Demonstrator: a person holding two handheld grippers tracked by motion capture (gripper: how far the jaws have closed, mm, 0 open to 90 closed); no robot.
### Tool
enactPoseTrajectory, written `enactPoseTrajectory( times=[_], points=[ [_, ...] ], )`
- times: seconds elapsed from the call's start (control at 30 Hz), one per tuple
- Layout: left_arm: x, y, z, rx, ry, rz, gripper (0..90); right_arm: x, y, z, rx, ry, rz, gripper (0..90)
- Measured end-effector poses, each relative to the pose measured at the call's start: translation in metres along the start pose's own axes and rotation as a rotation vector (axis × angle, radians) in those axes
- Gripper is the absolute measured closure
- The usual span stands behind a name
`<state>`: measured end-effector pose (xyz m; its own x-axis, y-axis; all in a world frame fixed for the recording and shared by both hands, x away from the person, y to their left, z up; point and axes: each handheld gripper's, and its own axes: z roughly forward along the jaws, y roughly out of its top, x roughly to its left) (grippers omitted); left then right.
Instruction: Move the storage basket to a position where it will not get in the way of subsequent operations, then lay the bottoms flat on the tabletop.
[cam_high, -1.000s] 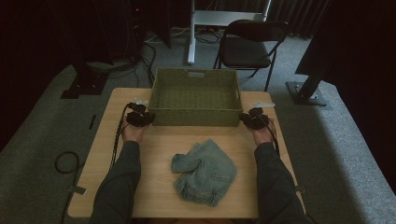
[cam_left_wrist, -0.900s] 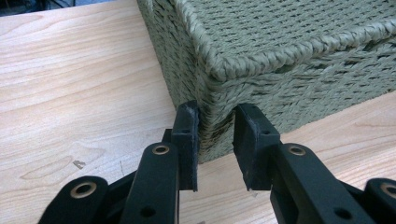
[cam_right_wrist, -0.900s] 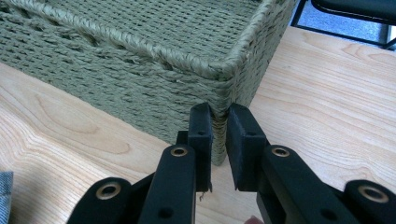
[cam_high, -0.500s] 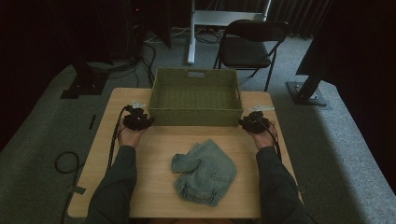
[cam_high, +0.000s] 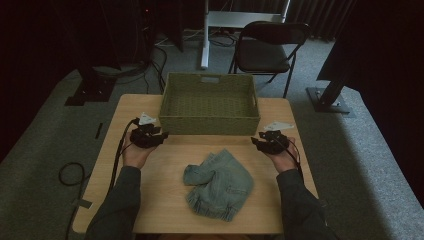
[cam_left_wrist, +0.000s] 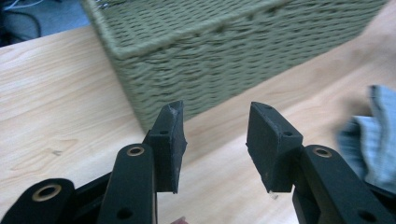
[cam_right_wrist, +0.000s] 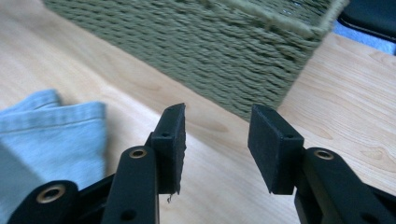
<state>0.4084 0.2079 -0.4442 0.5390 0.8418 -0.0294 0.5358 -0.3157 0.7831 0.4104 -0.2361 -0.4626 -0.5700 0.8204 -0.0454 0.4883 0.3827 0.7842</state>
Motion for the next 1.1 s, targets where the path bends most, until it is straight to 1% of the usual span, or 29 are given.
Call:
enactPoseTrajectory(
  times=[0.13,0.23,0.27,0.3,0.33,0.43,0.53,0.67,0.73,0.8,0.83,0.9,0.93,1.1],
  points=[
    [-0.008,-0.006,-0.009,-0.011,-0.026,0.015,55.9,0.009,-0.001,-0.011,-0.005,0.014,-0.029,54.6],
    [-0.016,-0.01,-0.014,-0.007,-0.038,0.034,55.9,0.014,-0.002,-0.018,-0.016,0.035,-0.03,54.4],
    [-0.016,-0.01,-0.014,-0.007,-0.038,0.034,55.9,0.016,-0.003,-0.02,-0.02,0.04,-0.029,54.2],
    [-0.021,-0.012,-0.018,-0.015,-0.058,0.038,55.8,0.018,-0.004,-0.022,-0.023,0.044,-0.032,54.1],
    [-0.024,-0.013,-0.021,-0.018,-0.062,0.049,55.7,0.02,-0.005,-0.024,-0.023,0.046,-0.035,53.9],
    [-0.03,-0.014,-0.026,-0.029,-0.068,0.066,55.1,0.026,-0.008,-0.026,-0.027,0.055,-0.042,53.6],
    [-0.033,-0.015,-0.029,-0.042,-0.062,0.069,54.9,0.03,-0.011,-0.028,-0.03,0.062,-0.046,53.7],
    [-0.034,-0.019,-0.031,-0.05,-0.062,0.064,54.9,0.035,-0.017,-0.028,-0.032,0.074,-0.05,53.4],
    [-0.035,-0.022,-0.031,-0.05,-0.069,0.058,55.0,0.039,-0.021,-0.028,-0.036,0.084,-0.037,52.6],
    [-0.035,-0.024,-0.031,-0.049,-0.072,0.059,54.9,0.04,-0.023,-0.029,-0.041,0.093,-0.035,52.0],
    [-0.037,-0.026,-0.032,-0.041,-0.074,0.065,54.9,0.045,-0.028,-0.03,-0.045,0.106,-0.032,50.8],
    [-0.041,-0.028,-0.035,-0.043,-0.082,0.07,54.9,0.051,-0.032,-0.032,-0.048,0.121,-0.031,49.5],
    [-0.043,-0.029,-0.036,-0.042,-0.081,0.079,54.7,0.054,-0.033,-0.033,-0.051,0.13,-0.035,48.8],
    [-0.054,-0.029,-0.041,-0.044,-0.098,0.111,54.5,0.067,-0.037,-0.042,-0.064,0.172,-0.053,46.3]
  ],
)
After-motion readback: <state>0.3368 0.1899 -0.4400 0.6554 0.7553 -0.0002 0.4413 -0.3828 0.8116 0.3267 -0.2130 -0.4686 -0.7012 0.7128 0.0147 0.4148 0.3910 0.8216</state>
